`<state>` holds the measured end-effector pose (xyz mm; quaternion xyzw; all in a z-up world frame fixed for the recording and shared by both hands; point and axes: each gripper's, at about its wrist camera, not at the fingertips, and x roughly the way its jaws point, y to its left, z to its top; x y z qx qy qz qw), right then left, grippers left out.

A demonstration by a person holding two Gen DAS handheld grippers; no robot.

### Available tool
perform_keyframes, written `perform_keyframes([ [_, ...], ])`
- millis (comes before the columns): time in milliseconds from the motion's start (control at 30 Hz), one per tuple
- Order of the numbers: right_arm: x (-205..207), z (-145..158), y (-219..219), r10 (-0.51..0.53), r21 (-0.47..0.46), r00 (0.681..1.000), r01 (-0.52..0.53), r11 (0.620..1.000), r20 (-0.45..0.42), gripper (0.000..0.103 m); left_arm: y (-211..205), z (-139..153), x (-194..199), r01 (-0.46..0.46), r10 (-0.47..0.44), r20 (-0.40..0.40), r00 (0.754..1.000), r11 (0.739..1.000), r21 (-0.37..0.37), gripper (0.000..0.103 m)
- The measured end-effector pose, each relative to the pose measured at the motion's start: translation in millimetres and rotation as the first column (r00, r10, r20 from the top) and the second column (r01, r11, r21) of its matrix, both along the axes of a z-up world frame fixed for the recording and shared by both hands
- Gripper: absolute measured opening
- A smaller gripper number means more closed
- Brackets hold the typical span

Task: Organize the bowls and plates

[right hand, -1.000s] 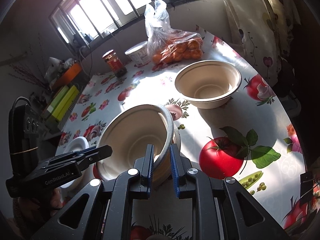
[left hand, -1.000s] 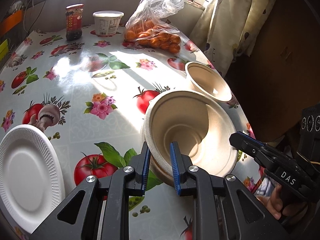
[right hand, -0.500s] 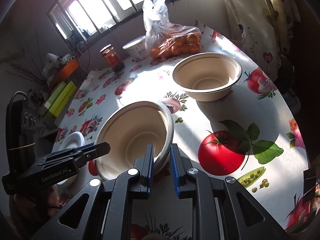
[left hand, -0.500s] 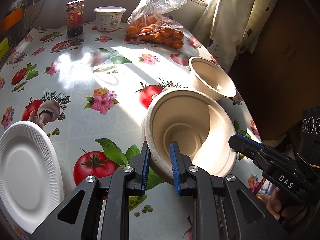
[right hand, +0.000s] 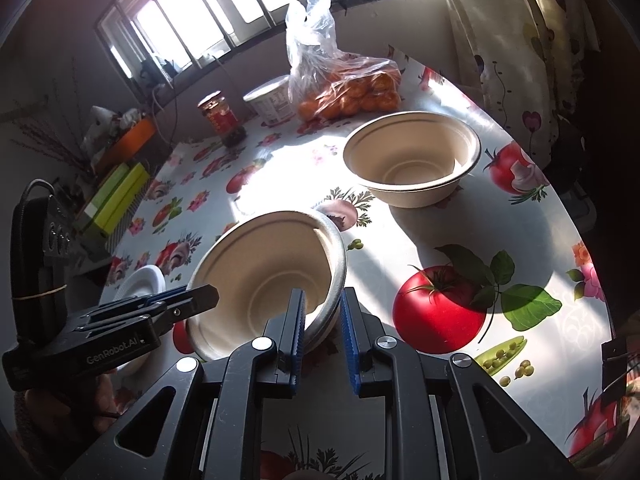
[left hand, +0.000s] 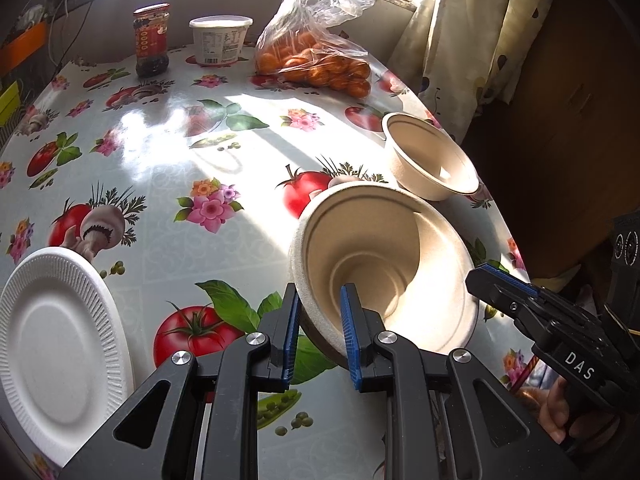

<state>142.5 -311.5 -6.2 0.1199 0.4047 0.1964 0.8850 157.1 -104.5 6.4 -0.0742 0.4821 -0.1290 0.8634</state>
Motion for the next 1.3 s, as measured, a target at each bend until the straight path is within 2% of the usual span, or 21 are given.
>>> perform_keyframes([
  [133,-0.4,-0.3,-0.8,-0.003,-0.001,1.000,0.003,1.000,-0.002,0.019,-0.5,-0.1,-0.1,0.000,0.000,0.001,1.000,1.000,0.001,0.021],
  [233,-0.1,-0.5,-2.5,-0.006,0.001,1.000,0.006,1.000,-0.005,0.020,-0.5,-0.1,0.4,-0.001,0.001,-0.001,1.000,1.000,0.004,0.025],
  [367,0.6,-0.6,-2.3,-0.005,-0.005,1.000,0.005,1.000,-0.003,0.024,2.3,0.0,2.3,-0.006,0.006,-0.005,1.000,1.000,-0.002,0.044],
  [400,0.5,-0.6,-2.5,-0.006,-0.006,1.000,0.006,1.000,-0.003,0.026,3.9,0.1,2.9,-0.006,0.006,-0.005,1.000,1.000,-0.006,0.044],
  [500,2.7,0.5,-4.9,-0.016,-0.003,1.000,0.016,1.000,0.004,0.033,8.0,2.6,4.5,-0.005,0.005,0.005,1.000,1.000,0.006,0.044],
  [633,6.4,6.0,-10.3,-0.071,0.013,0.997,0.071,0.997,0.027,0.040,10.0,12.5,11.4,0.043,-0.043,0.035,0.998,0.999,0.010,0.044],
  [967,10.3,22.3,-32.2,-0.281,-0.013,0.958,0.282,0.959,0.050,0.044,1.5,47.5,58.1,0.152,-0.148,0.074,0.986,0.987,-0.051,0.044],
  [1167,18.2,35.2,-46.1,-0.368,-0.035,0.925,0.373,0.927,0.097,0.045,-18.1,61.4,84.3,0.218,-0.214,0.083,0.973,0.975,-0.052,0.044],
  [1300,27.4,36.5,-51.1,-0.402,-0.067,0.910,0.409,0.910,0.103,0.045,-24.9,63.6,97.5,0.228,-0.222,0.080,0.972,0.971,-0.074,0.044],
])
